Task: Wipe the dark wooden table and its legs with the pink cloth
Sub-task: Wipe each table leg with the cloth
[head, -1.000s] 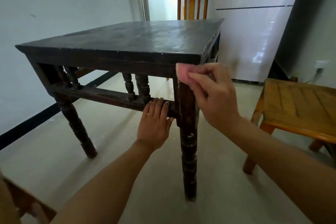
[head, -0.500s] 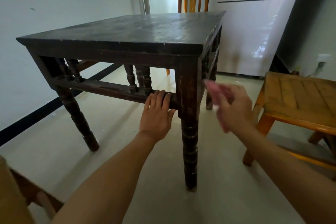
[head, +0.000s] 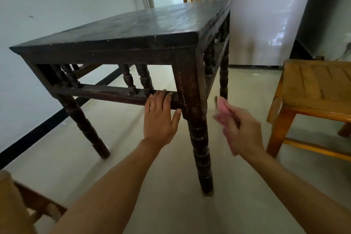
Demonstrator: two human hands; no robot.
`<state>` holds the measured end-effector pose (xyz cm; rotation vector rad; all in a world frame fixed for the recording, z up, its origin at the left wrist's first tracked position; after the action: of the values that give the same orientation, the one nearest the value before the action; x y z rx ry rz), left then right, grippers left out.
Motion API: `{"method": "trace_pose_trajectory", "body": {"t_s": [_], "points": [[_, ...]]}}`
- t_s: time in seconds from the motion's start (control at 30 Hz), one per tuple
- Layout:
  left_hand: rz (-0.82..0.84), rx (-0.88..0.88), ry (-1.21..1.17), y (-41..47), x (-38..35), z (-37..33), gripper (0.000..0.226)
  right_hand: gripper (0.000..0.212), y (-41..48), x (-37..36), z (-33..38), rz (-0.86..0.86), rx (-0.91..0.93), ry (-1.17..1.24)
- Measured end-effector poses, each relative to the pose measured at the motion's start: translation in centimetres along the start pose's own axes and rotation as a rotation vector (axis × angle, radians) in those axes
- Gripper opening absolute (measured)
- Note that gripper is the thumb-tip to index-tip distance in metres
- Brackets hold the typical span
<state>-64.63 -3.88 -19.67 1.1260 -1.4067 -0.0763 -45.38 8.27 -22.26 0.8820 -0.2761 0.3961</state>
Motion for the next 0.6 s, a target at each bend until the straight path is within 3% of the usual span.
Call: {"method": "trace_pose_trajectory", "body": {"t_s": [0.2, 0.33, 0.4, 0.47, 0.53, 0.6], "points": [[-0.247, 0.021, -0.126, 0.5, -1.5, -0.2, 0.052, 0.032, -0.2, -5.1, 2.9, -0.198, 0.159, 0.111], [-0.360, 0.009, -0.180, 0.9, -2.9, 0.3, 0.059, 0.036, -7.7, -7.6, -1.4, -0.023, 0.246, -0.075], [-0.366, 0.012, -0.189, 0.4, -3.3, 0.2, 0.061, 0.027, -8.7, -6.1, -3.4, 0.007, 0.207, -0.149], [-0.326, 0.016, -0.178, 0.1, -3.3, 0.2, 0.061, 0.028, -7.8, -4.5, -2.7, -0.081, 0.206, -0.212], [-0.276, 0.009, -0.143, 0.0, -3.1, 0.5, 0.057, 0.027, -6.6, -5.1, 1.0, -0.063, 0.357, -0.345], [-0.257, -0.008, -0.111, 0.0, -2.6, 0.8, 0.052, 0.025, -5.7, -7.3, 3.9, 0.060, 0.553, -0.475]]}}
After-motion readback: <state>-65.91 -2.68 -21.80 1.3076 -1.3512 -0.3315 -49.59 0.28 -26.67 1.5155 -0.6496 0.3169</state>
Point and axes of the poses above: each hand's wrist, its own y-axis towards the middle knuckle, its own x-axis out of the back of the hand, z = x × y, the point moved 5 cm from there along y, towards the middle knuckle, and after that the axes turned 15 degrees about x, right-handed, at the moved point
